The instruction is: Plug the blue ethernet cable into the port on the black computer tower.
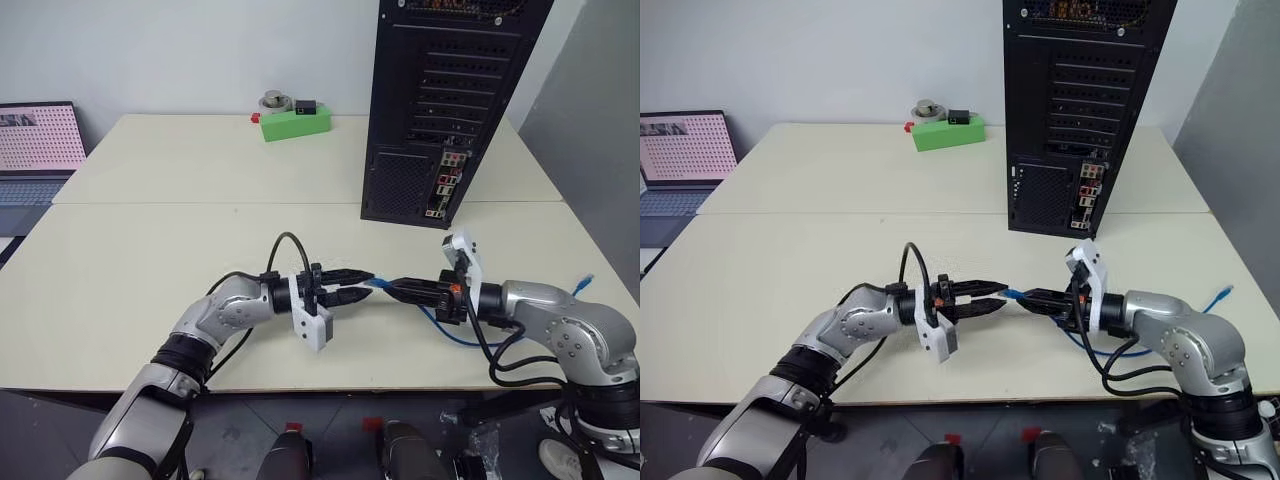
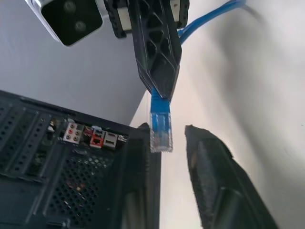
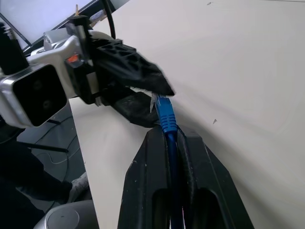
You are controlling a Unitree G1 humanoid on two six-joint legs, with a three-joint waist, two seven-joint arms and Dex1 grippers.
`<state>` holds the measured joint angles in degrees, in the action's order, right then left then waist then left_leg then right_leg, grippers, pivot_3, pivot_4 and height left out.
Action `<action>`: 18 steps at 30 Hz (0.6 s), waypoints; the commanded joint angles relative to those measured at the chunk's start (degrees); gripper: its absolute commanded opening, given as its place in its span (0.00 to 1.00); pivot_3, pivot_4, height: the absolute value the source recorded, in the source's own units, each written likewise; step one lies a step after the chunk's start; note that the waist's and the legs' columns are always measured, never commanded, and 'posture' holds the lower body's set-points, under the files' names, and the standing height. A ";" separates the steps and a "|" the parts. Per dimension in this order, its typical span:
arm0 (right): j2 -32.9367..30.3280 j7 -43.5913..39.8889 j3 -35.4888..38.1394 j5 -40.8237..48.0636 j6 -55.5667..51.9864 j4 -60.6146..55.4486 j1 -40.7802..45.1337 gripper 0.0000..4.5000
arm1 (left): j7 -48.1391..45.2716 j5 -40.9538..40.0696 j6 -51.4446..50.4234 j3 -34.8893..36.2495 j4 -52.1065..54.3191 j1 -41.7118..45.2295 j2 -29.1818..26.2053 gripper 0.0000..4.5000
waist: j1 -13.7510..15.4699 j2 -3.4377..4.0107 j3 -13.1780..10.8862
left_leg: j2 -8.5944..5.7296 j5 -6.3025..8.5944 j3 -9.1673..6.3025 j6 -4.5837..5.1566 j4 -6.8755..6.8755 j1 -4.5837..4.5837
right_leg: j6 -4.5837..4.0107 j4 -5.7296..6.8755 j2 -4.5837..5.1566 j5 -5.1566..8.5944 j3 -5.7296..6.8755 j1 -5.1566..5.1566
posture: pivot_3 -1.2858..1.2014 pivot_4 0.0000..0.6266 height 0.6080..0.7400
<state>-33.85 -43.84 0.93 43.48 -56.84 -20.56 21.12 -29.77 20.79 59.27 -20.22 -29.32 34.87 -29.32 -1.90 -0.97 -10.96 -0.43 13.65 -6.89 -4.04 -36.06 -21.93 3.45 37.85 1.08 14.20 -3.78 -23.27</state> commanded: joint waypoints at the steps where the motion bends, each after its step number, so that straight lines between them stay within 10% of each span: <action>1: -0.33 1.51 2.93 0.61 1.08 -1.61 0.40 0.00 | -6.43 -10.89 -11.01 0.81 2.05 -0.03 1.26 0.53 | 0.01 0.00 0.00 | -0.01 0.00 0.00 0.00 0.00 0.00 | 0.00 0.00 0.00 0.00 0.00 0.00 | 0.52 0.24 1.00; 6: 3.62 11.51 7.22 -2.68 4.74 -3.10 -0.98 0.00 | -15.14 -24.23 -34.42 2.26 12.86 -3.49 2.88 0.75 | -0.09 0.00 0.00 | 0.00 0.00 -0.01 0.00 0.01 -0.02 | 0.00 -0.01 0.00 0.00 0.00 -0.01 | 0.52 0.24 1.00; 18: 22.87 48.32 6.33 -20.96 10.18 -7.75 2.33 0.00 | -5.23 -27.70 -70.72 7.22 28.30 0.18 11.69 0.75 | -0.22 0.02 0.01 | 0.00 -0.01 -0.10 0.00 0.00 0.02 | -0.04 0.12 -0.05 -0.01 0.03 -0.02 | 0.52 0.24 1.00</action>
<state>-12.27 -1.13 8.27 26.78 -48.38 -25.77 21.06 -36.53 -6.60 -8.51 -15.06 -4.08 33.06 -18.35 -2.12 -0.95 -10.95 -0.43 13.64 -6.98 -4.05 -36.06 -21.90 3.41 37.98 1.03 14.19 -3.76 -23.30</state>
